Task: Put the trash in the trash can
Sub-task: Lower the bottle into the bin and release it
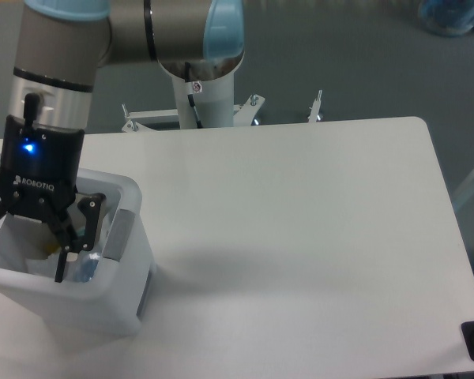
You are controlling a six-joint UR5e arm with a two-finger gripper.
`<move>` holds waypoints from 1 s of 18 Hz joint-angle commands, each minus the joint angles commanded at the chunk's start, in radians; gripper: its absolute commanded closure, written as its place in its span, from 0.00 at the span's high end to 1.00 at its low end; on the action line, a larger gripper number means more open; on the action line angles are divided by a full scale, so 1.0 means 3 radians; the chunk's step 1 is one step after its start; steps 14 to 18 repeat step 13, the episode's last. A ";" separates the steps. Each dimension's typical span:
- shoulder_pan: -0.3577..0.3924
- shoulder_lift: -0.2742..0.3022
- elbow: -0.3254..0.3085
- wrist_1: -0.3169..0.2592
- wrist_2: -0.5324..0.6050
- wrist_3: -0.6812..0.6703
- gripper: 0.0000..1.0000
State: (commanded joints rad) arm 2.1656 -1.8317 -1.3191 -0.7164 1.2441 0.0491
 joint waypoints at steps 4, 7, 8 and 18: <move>0.0496 0.0134 -0.0159 0.0005 -0.0026 0.0030 1.00; 0.0717 0.0134 -0.0042 0.0000 -0.0015 0.0046 1.00; 0.0768 0.0134 -0.0036 -0.0005 -0.0015 0.0091 1.00; 0.0942 0.0139 -0.0047 -0.0020 0.0000 0.0500 1.00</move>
